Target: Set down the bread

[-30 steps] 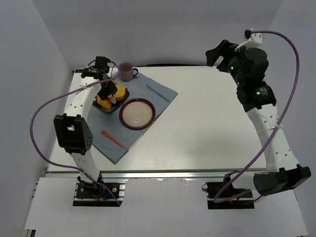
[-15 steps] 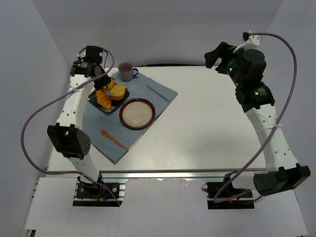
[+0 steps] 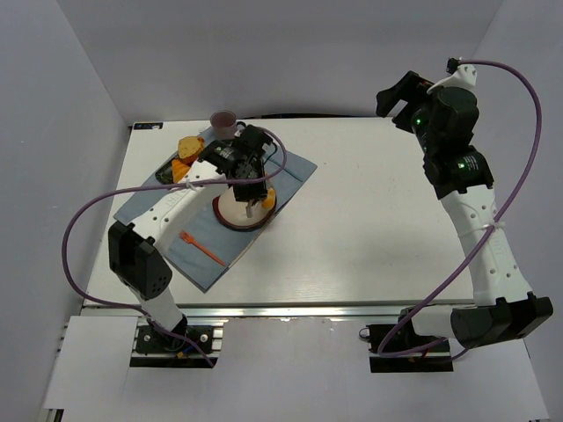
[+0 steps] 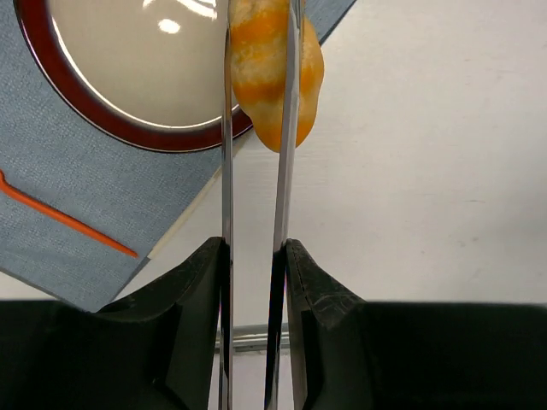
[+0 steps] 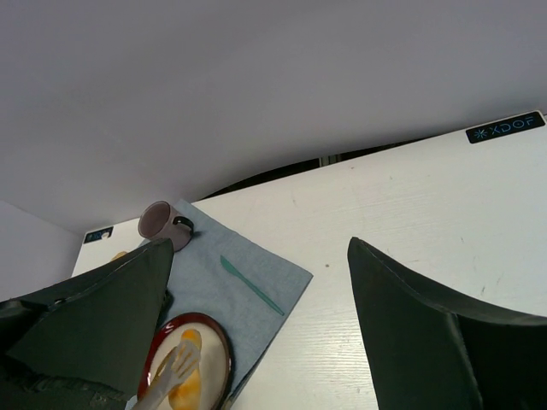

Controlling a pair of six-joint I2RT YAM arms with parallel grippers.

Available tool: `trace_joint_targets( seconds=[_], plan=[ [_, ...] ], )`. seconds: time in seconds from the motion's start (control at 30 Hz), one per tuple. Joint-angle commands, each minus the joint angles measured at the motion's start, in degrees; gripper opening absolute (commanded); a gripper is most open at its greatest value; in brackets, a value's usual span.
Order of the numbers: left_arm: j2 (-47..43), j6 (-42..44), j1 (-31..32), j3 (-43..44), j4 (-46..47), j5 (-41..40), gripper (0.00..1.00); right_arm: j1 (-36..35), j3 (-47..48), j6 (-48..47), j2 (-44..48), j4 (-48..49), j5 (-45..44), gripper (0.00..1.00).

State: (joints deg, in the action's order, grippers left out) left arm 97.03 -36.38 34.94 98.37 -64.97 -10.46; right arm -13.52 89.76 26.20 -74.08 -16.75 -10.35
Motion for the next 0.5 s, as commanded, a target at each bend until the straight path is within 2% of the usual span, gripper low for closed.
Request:
trace_joint_targets(
  seconds=[0.0,0.27,0.47],
  plan=[
    [-2.46,-1.5,-0.13,-2.46,1.15,-6.06,0.1,0.25,0.69,0.52,1.84,1.02,-0.28,0.89],
    [0.96,-0.71,-0.05,-2.04,0.55,-11.69,0.1,0.42,-0.46,0.79,2.36,1.02,0.68,0.89],
    [1.41,-0.45,-0.05,-5.28,2.04,-10.81,0.1,0.51,0.07,0.35,2.01,0.93,0.68,0.89]
  ],
)
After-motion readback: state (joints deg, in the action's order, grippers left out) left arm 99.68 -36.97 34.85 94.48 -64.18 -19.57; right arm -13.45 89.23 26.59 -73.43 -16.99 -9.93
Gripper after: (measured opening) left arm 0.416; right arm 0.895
